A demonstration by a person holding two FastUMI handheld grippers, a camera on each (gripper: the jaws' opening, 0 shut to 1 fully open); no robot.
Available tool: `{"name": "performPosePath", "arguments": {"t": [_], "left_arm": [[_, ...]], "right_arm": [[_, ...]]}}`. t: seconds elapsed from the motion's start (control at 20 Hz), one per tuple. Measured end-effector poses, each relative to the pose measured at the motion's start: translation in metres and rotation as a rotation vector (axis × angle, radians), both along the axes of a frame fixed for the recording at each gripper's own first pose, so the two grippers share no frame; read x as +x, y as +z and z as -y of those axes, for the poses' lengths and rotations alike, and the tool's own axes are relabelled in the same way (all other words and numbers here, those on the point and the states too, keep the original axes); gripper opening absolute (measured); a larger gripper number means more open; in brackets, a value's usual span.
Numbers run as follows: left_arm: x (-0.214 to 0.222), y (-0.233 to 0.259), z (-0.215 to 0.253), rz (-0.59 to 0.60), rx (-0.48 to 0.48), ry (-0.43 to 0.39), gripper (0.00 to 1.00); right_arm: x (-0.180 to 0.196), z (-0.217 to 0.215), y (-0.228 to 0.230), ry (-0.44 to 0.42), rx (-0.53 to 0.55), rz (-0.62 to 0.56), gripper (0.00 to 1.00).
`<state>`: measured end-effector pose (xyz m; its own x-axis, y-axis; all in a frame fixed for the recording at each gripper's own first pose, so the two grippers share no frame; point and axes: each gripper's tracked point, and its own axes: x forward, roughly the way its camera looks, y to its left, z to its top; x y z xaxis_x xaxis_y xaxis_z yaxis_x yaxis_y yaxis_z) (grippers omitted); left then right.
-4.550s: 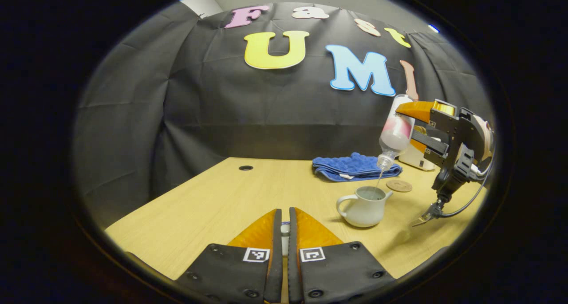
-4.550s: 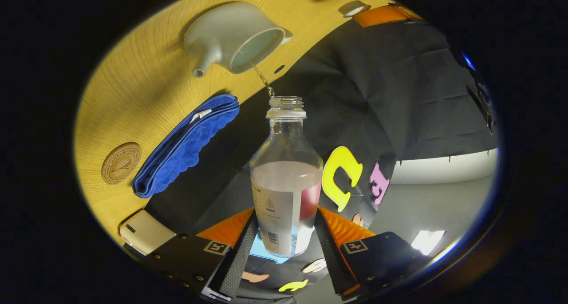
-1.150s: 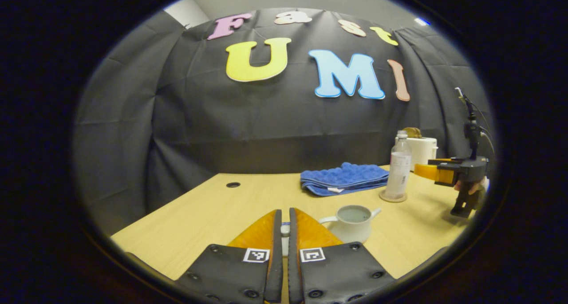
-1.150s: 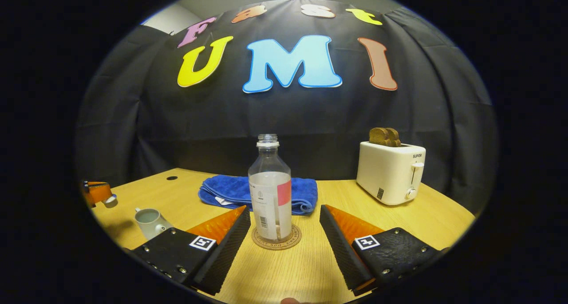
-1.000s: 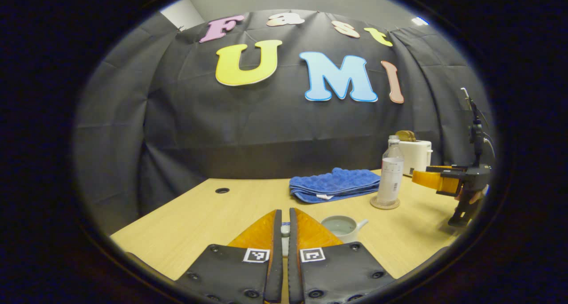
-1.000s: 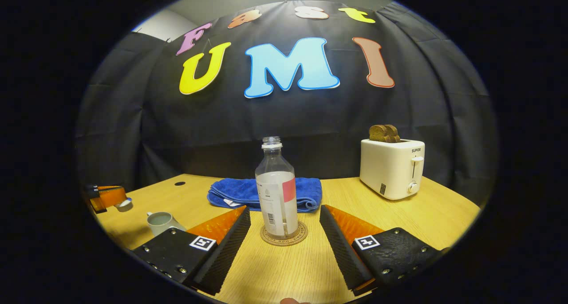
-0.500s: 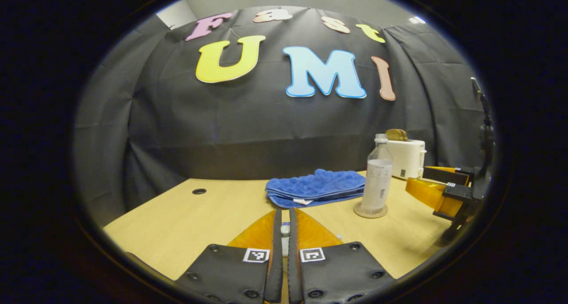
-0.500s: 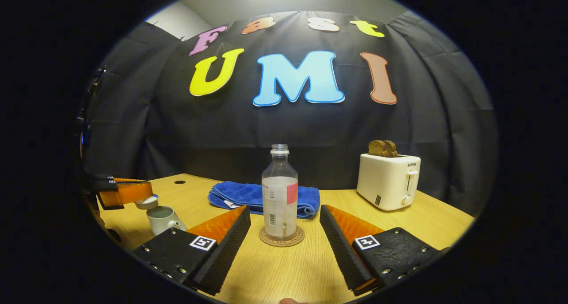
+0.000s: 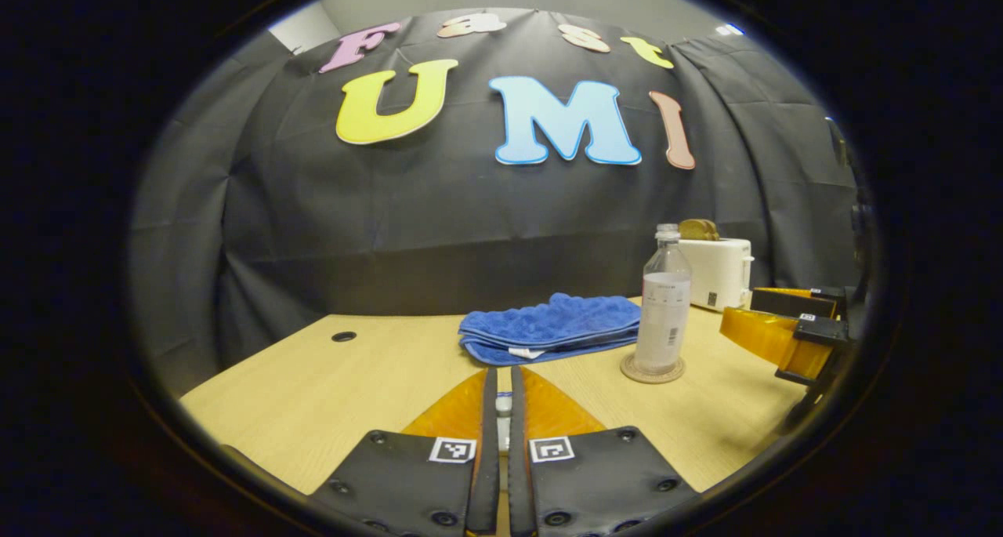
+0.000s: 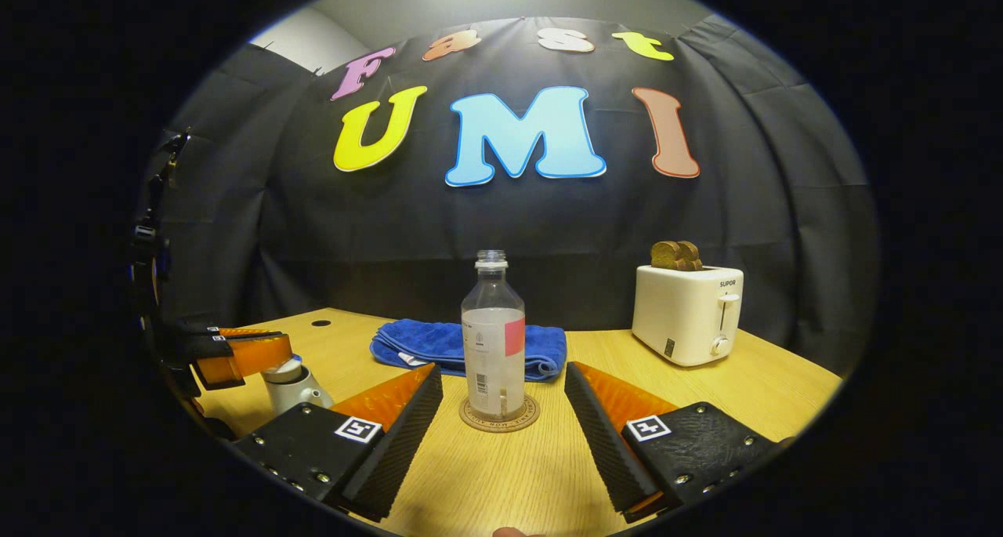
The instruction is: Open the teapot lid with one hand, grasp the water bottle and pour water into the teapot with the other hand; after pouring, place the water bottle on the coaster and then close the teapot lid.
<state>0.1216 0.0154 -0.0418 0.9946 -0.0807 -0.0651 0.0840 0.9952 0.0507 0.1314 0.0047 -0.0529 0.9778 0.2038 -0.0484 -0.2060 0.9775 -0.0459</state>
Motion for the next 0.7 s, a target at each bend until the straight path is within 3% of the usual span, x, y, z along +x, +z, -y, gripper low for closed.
{"name": "performPosePath", "arguments": {"t": [0.25, 0.55, 0.65, 0.7], "left_arm": [[0.003, -0.006, 0.004, -0.009, 0.01, 0.006, 0.12], [-0.001, -0.011, 0.002, -0.015, 0.037, 0.025, 0.24], [-0.003, -0.006, 0.005, 0.004, 0.039, 0.022, 0.21], [-0.006, -0.005, 0.008, 0.005, 0.029, 0.017, 0.25]], "right_arm": [[-0.002, -0.002, -0.002, 0.007, 0.003, -0.009, 0.98], [-0.005, -0.002, 0.0, 0.013, 0.002, -0.006, 0.98], [-0.007, -0.002, 0.001, 0.011, 0.001, -0.002, 0.98], [-0.008, -0.003, 0.003, 0.012, 0.005, 0.0, 0.98]]}}
